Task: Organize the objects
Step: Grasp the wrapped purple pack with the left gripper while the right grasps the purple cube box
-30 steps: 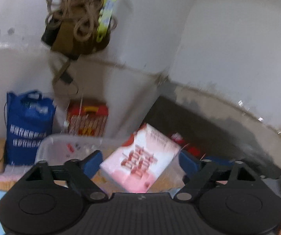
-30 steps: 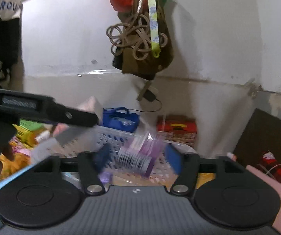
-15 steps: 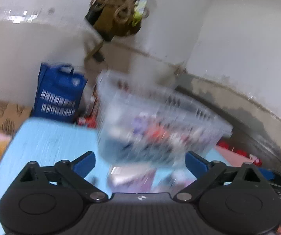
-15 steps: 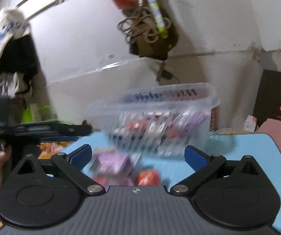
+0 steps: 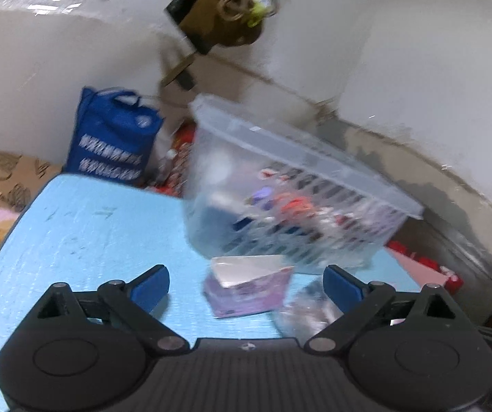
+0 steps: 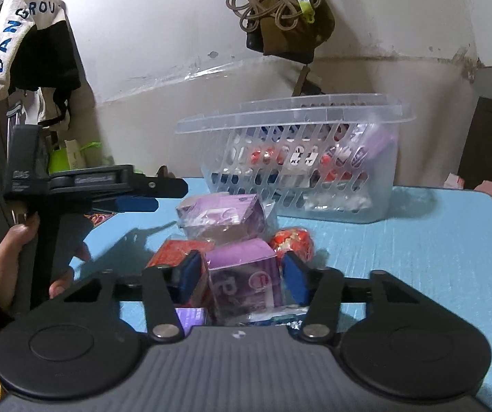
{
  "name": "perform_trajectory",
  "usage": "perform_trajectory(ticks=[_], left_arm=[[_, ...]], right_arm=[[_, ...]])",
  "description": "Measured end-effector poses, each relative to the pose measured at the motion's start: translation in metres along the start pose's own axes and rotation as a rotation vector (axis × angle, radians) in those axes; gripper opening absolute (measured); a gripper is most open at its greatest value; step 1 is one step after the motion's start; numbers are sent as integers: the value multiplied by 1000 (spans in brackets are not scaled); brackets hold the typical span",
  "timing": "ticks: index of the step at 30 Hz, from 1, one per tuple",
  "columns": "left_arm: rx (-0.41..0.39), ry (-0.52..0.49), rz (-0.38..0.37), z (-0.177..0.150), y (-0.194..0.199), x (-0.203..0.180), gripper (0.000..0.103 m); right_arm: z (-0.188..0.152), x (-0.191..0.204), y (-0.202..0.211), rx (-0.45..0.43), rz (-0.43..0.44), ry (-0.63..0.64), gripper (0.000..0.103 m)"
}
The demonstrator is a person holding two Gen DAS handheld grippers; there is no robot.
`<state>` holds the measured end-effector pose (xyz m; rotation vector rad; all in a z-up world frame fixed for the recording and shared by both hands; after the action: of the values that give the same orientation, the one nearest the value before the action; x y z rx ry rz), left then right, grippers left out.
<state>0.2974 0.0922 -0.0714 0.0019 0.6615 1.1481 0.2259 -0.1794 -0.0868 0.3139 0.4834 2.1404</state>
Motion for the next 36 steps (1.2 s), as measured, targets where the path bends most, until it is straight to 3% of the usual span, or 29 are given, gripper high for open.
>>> perform_trajectory(ticks=[6, 12, 16, 17, 18, 29, 36], left_arm=[[37, -3, 9, 5, -21, -5, 98], [98, -11, 89, -2, -48, -2, 98], [107, -20, 124, -3, -53, 2, 88], [105, -20, 112, -3, -54, 1, 80], [97, -15, 86, -3, -54, -1, 75], [-97, -21, 72, 17, -17, -3, 75], [-131, 27, 41, 22, -8, 0, 75]], right_arm=[[8, -14, 7, -43, -32, -58, 51], [9, -30, 11, -57, -72, -79, 51], [9, -45, 12, -59, -103, -101, 51], [9, -47, 12, -59, -108, -106, 51], [9, -50, 11, -60, -113, -111, 51], [15, -67, 19, -99, -164, -147, 51], [16, -81, 23, -106, -197, -163, 51]])
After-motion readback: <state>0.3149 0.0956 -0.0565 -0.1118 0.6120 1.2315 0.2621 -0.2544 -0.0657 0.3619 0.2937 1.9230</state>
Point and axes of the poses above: each gripper's, at about its wrist camera, not at the fingertips, and y roughly against the way its jaws point, x to its left, z to its top, the point moved 10 cm from there along -y, roughly the way its jaws point, and after that the axes turned 11 degrees about -z, right-handed, at the moved point
